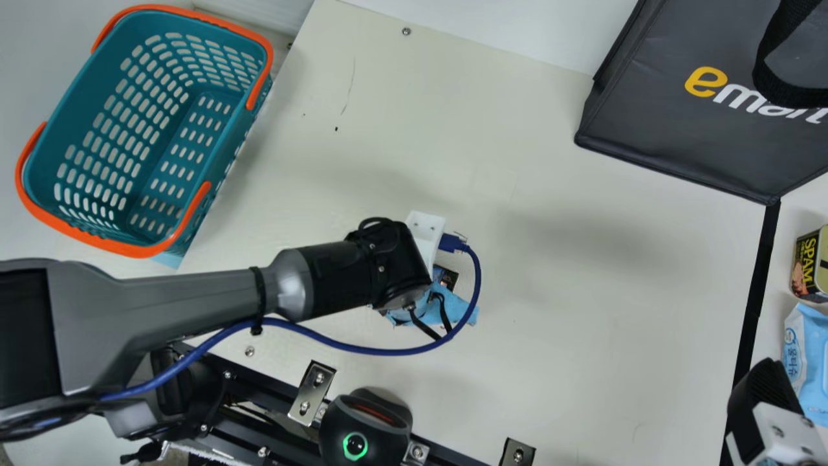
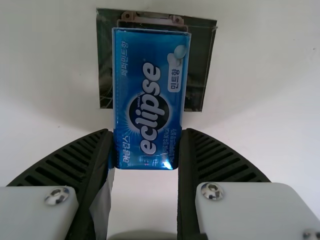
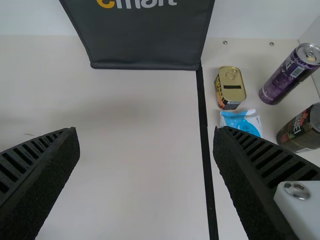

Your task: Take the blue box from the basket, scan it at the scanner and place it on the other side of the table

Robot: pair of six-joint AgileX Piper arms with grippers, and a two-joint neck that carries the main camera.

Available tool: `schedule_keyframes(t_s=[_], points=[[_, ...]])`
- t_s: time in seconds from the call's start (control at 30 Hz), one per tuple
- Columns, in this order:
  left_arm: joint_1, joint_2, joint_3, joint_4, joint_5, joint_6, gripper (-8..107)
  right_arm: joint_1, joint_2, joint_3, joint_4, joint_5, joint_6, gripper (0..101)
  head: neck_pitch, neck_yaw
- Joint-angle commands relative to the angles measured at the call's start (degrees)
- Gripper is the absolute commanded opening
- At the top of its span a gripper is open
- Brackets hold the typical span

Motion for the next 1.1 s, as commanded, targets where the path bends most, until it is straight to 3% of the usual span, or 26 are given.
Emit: schedule_keyframes(t_s=[0.0,0.33,1.07], points=[[-0.28,0.19,0.12,0.21,-0.22,-0.29,-8,0.0,0.0,0.0,0.0,0.0,0.0,95,-1.66,0.14],[-1.04,0.4,0.37,1.49,-0.72,-1.52,-8,0.0,0.0,0.0,0.0,0.0,0.0,95,-1.66,0.14],[0.33,0.96,1.86,5.08,-5.62,-3.55,65,0.0,0.0,0.0,0.0,0.0,0.0,95,-1.66,0.14]])
